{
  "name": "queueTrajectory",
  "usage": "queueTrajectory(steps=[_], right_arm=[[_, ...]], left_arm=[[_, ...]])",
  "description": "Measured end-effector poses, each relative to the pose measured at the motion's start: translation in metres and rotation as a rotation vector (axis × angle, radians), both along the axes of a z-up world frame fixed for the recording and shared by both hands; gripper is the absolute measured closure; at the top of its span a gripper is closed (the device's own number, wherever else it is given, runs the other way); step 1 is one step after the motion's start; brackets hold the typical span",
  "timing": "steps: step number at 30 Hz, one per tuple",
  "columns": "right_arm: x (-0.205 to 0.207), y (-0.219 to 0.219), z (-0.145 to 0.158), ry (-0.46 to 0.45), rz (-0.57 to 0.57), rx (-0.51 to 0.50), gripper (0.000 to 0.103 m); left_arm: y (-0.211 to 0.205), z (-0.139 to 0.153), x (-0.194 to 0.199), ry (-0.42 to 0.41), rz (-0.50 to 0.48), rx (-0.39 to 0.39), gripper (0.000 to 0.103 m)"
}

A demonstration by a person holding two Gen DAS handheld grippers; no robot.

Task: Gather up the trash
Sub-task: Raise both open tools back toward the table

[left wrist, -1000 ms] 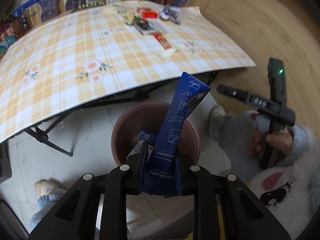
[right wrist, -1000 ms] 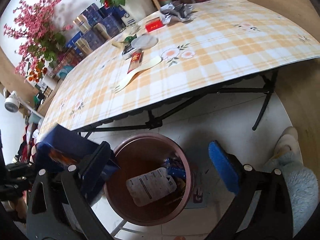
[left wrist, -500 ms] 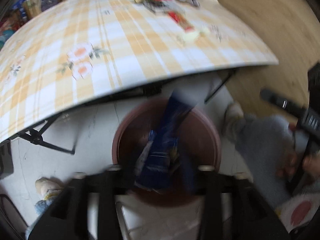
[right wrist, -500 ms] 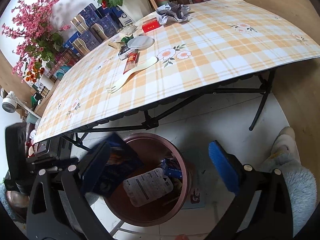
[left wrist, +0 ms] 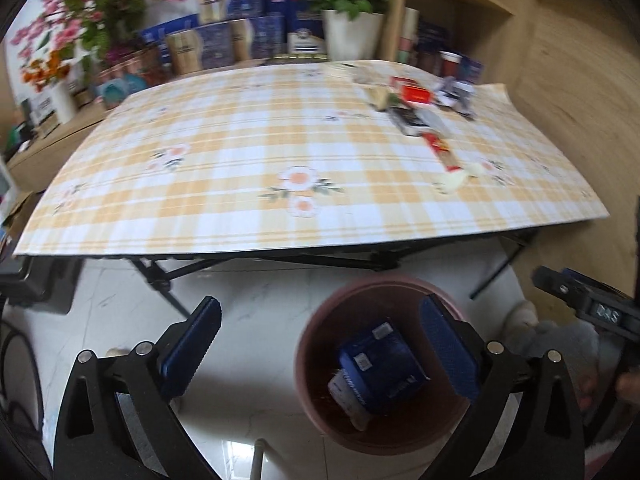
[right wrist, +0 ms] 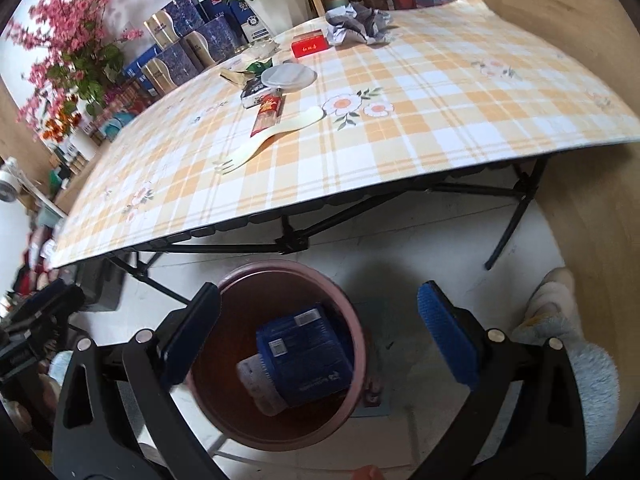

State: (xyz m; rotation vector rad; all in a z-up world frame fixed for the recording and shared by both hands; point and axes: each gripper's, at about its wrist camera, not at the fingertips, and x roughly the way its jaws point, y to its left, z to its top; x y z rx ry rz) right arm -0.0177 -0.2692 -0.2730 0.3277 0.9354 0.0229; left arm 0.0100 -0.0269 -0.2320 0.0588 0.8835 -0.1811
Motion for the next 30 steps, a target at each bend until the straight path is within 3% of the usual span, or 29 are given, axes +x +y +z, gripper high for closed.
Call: queueTrajectory(steps=[9, 12, 15, 19, 25, 30], right_arm=[[0.005, -0.003, 0.006, 0.012, -0.014, -0.023, 0.006], [0.007, -0.003, 0.007, 0.020, -0.032, -0.068, 0.006], [0.010, -0.007, 0.007, 0.015, -0.020, -0.050, 0.006], [0.014, -0.010, 0.009, 0.006, -0.021, -0.058, 0.006], [0.025, -0.011, 0.020, -0.028, 0.024, -0.099, 0.006], [0.039, -0.022, 0.035, -0.084, -0.006, -0.050, 0.006]], left_arm=[[0.011, 0.003, -0.003, -0.026, 0.063, 0.023, 0.006], [0.010, 0.005, -0.002, -0.033, 0.050, 0.014, 0.006], [0.005, 0.006, -0.003, -0.048, 0.032, 0.036, 0.006], [0.005, 0.006, -0.002, -0.055, 0.012, -0.010, 0.006], [0.012, 0.015, 0.002, -0.110, 0.028, -0.044, 0.006], [0.020, 0.030, 0.008, -0.215, 0.068, -0.027, 0.006]])
